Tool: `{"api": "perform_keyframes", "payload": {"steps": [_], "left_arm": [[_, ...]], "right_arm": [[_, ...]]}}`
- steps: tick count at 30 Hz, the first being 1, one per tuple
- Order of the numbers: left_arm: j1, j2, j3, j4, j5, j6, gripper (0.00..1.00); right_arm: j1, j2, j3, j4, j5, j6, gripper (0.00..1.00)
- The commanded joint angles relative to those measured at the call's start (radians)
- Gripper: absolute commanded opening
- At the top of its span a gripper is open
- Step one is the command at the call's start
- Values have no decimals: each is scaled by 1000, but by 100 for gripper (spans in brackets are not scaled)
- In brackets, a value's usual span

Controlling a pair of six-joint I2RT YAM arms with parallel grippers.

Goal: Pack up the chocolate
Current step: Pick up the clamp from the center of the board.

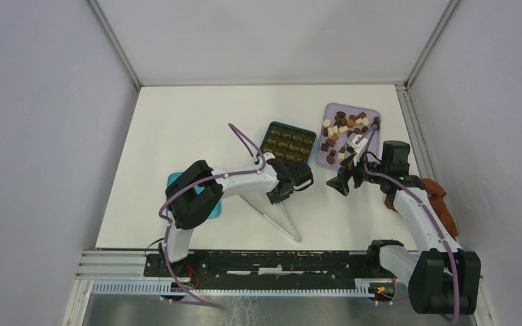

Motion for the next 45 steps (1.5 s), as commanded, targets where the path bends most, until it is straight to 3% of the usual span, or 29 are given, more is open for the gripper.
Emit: {"api": "perform_keyframes", "payload": {"steps": [1,11,15,18,23,25,29,34,38,45], "left_arm": [[2,-20,25,-20,-29,59,2],[-36,-108,60,-120,-118,55,2],[-68,-223,42,-76,-177,161,2],[-105,-408,-80,155,-191,380,2],[-98,-832,-477,753,-85,668,2],[-60,-962,-580,951,58,761,2],[-17,-1074,-618,1202,347,918,2],[-10,-1037,-510,1363,647,1004,2],[-7,-1000,-492,1517,730,1010,2],[-3,-971,-468,1590,784,1013,2]], "right_arm": [[2,-19,23,14,2,-15,97],[1,-21,18,15,-14,-17,97],[2,-18,12,12,-86,-26,97],[1,-30,7,2,-208,-53,97],[2,-69,35,17,-355,-39,97],[9,-69,69,24,-374,4,97],[111,-43,135,137,-355,225,96],[241,-4,197,392,-276,605,97],[281,36,215,685,-286,981,97],[306,49,189,1147,-310,1486,96]]}}
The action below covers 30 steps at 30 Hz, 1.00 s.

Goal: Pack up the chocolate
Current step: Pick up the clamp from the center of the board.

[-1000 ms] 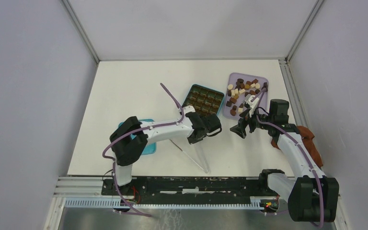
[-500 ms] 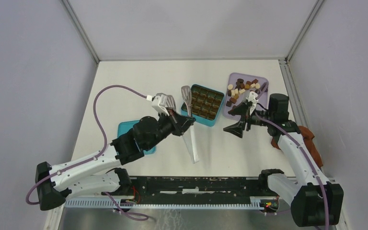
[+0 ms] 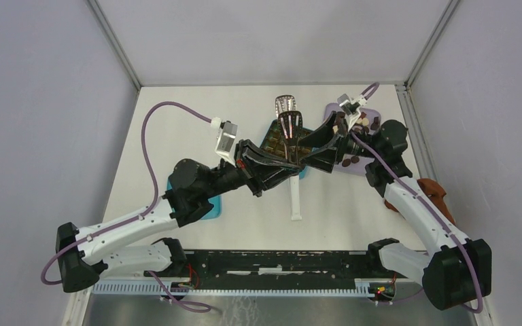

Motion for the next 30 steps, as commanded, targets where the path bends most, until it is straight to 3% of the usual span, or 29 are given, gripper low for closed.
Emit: {"api": "perform_keyframes", "payload": {"steps": [1,13,20,23,27,29,30], "left_arm": [[10,11,46,140,71,58,2],[61,84,25,347,163,-60,2],[69,159,60,399,210,-83,2],[68,191,64,439,220,-94,2],[75,230,89,445,237,-108,2],[90,241,101,430,256,-130,2],[97,241,101,419,258,-136,3]], "right_arm": [[15,-11,17,438,-22,439,96],[69,-21,65,395,-23,478,89],[106,-19,46,423,8,517,77],[111,-22,31,367,33,496,60],[109,-22,33,240,58,413,10],[107,-23,37,222,56,399,0],[102,-23,40,217,53,397,0]]}}
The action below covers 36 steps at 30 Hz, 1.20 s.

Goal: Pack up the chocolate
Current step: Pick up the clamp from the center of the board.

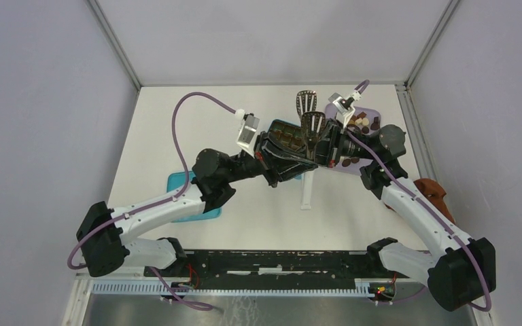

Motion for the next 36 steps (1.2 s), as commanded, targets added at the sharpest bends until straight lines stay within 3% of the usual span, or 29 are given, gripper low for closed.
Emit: {"api": "perform_keyframes", "payload": {"steps": [1,3,6,7,9,13,18,27,36], "left_arm": [[32,-7,64,55,24,-65,6],[43,-32,43,6,-1,-47,21],[56,-96,9,-134,-41,32,56],[58,-118,6,-199,-49,67,63],[59,-158,9,-314,-62,137,70],[60,-188,57,-482,-62,243,74],[60,-139,123,-535,7,288,80],[57,-47,155,-425,5,241,82],[56,-2,155,-357,36,193,41]], "right_arm": [[-11,-16,18,-48,11,-64,0],[-28,-15,22,-50,2,-60,0],[-50,-17,19,-84,-2,-106,0],[-50,-20,22,-125,3,-148,0],[-50,-19,26,-213,7,-251,0],[-50,-14,15,-226,4,-305,0],[-50,-5,41,-313,11,-388,0],[-50,4,71,-449,65,-498,0],[-50,25,75,-460,72,-501,0]]}}
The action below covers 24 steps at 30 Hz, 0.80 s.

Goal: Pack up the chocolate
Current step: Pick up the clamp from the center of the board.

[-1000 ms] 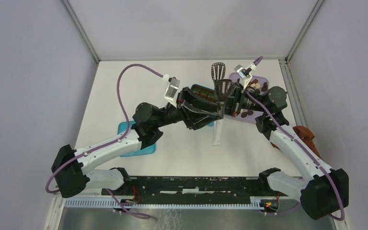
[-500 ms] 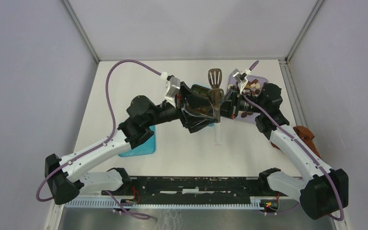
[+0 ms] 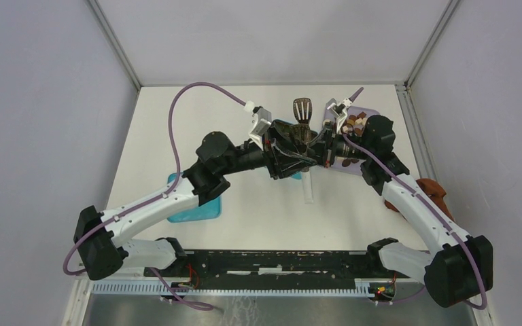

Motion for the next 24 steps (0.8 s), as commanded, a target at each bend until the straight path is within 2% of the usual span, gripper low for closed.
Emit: {"api": "perform_keyframes", "payload": {"steps": [1,3,4,5,8,9,13,17,20,22,24], "left_arm": [[0,20,40,82,28,-18,36],[0,23,43,81,31,-14,12],[1,22,41,84,29,-11,6],[2,21,39,85,30,-7,3],[4,11,35,86,31,2,2],[7,7,33,87,31,4,2],[33,-34,-8,110,28,-1,2],[95,-109,-113,205,22,-54,2],[141,-165,-175,251,31,-89,2],[164,-194,-203,273,41,-101,2],[180,-221,-225,284,47,-93,2]], "right_arm": [[-1,1,51,13,9,-12,0],[-2,-3,41,44,-6,4,0],[-2,-7,34,66,-14,18,0],[-1,-11,25,91,-24,32,0],[-2,-16,18,111,-37,39,2],[-1,-18,20,109,-39,30,7],[-21,-25,36,98,-58,-3,43],[-83,-43,46,102,-87,-18,76],[-118,-61,45,103,-117,-42,90],[-118,-71,37,121,-139,-41,96],[-112,-79,-6,245,-161,67,98]]}}
